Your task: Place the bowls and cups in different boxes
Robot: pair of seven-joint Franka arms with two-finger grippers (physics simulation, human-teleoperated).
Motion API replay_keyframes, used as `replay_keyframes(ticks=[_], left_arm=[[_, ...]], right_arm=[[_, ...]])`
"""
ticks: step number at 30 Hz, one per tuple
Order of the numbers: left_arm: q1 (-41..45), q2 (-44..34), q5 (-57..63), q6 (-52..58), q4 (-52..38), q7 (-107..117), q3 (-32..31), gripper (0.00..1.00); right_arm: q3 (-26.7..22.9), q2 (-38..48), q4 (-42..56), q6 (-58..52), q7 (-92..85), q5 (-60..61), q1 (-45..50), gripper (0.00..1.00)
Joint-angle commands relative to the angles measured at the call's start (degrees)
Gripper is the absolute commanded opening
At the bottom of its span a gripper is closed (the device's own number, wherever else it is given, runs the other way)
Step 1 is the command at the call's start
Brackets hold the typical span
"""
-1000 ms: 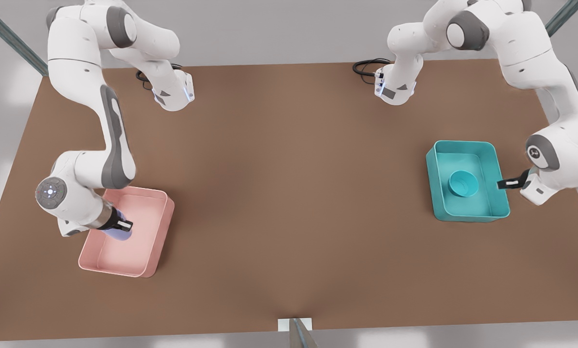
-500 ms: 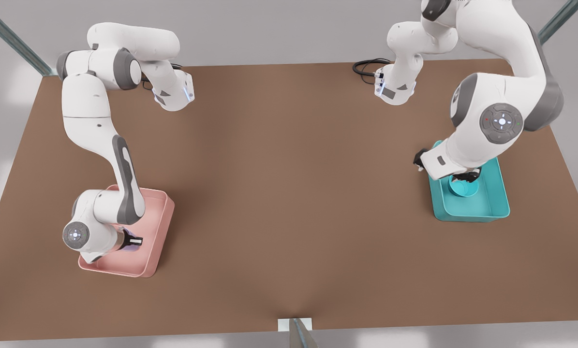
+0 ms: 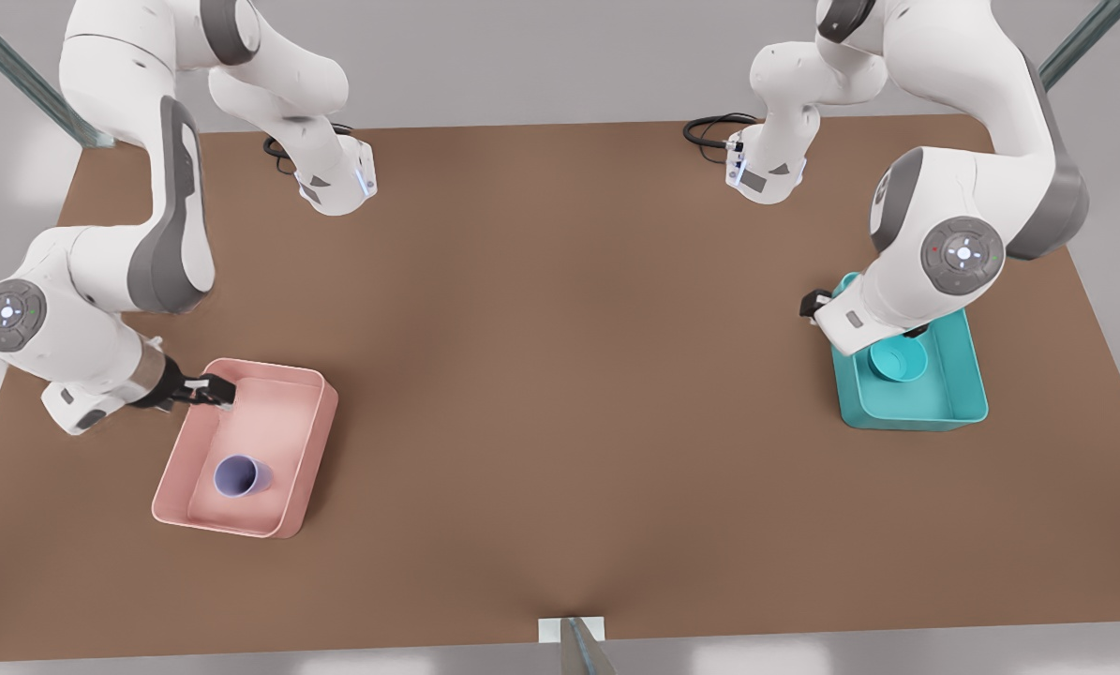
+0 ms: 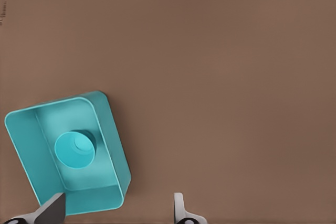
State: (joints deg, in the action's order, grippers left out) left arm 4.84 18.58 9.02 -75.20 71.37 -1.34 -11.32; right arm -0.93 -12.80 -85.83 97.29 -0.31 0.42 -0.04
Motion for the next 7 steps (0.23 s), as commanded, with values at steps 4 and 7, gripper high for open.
replay_keyframes(ticks=[4,7], left_arm=[[-0.01,0.14,-0.06,0.58,-0.01,5.91,-0.02,1.0],[0.08,-0.04,-0.06,0.93,-0.01,5.91,-0.02,1.0]], right_arm=[[-0.3,8.4,-5.05,-13.62,-5.49,0.99,-0.4,1.0],[-0.3,8.14,-4.26,-13.53,-5.49,0.81,-0.4,1.0]])
